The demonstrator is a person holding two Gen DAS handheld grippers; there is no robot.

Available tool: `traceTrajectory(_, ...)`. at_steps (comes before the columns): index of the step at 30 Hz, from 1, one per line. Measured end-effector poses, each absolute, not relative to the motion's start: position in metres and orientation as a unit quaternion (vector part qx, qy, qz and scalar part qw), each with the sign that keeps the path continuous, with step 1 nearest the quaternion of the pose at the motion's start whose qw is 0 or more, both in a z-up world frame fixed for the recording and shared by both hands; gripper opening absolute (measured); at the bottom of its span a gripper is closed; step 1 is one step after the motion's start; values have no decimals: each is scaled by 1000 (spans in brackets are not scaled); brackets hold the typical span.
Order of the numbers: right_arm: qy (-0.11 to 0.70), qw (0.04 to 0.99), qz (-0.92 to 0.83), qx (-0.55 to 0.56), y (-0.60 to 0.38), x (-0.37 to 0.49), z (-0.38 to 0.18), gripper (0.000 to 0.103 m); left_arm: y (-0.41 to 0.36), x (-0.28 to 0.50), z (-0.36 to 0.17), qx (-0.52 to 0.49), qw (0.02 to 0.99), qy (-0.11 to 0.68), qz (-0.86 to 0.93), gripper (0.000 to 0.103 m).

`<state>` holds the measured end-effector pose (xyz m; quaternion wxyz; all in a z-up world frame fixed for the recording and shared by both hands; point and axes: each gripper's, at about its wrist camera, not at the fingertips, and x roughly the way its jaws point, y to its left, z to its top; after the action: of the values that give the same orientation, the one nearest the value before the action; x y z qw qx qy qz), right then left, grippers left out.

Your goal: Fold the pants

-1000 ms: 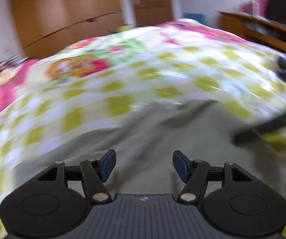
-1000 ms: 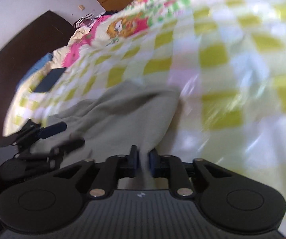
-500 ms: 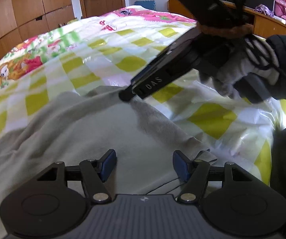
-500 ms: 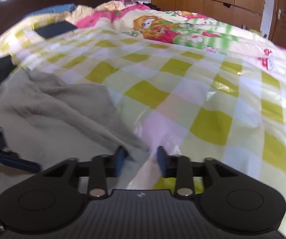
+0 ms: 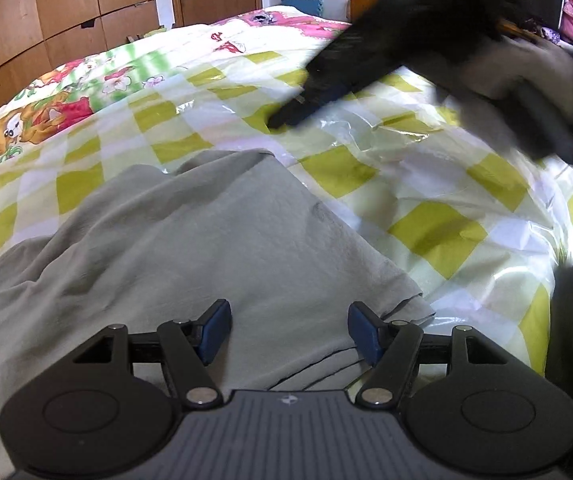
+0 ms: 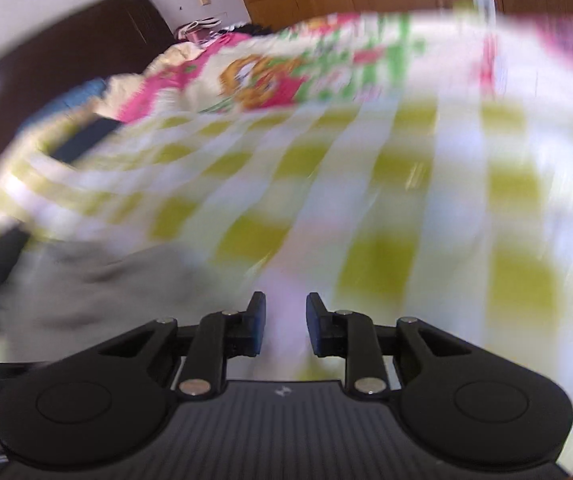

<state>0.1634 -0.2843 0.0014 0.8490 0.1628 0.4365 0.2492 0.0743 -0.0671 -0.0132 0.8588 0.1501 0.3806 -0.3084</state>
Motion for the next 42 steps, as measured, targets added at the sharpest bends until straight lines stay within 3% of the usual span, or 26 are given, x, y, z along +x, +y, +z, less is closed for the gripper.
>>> traceTrajectory(8,489,774,270,297,-281,135,-50,28,-50,81,20,162,872,355,-295,78)
traceTrajectory(9,486,774,270,305,-281,135,-51,24,-50,89,27,166,875,347,-295,78)
traceTrajectory(10,483,779,265,300,-281,134,-50,12,-52,99,32,169,877,340,-294,78)
traceTrajectory(11,474,789,269,284,-278,132,-44,7,-55,110,35,171,878,336,-294,78)
traceTrajectory(16,424,822,320,205,-260,111,-6,6,-90,176,21,190,860,357,-310,78)
traceTrajectory(24,444,814,313,203,-251,112,-28,7,-117,238,1,224,890,353,-184,77)
traceTrajectory(29,426,817,304,241,-266,112,-33,11,-111,210,32,201,880,340,-265,76)
traceTrajectory(33,422,804,322,267,-257,121,-41,21,-115,186,46,222,835,378,-334,77)
traceTrajectory(37,404,818,332,240,-245,113,-21,9,-117,185,42,261,805,406,-346,77)
traceTrajectory(39,375,835,349,202,-237,103,-3,9,-125,189,37,273,788,414,-366,77)
traceTrajectory(42,401,827,331,215,-239,108,-14,9,-147,195,13,353,749,422,-370,77)
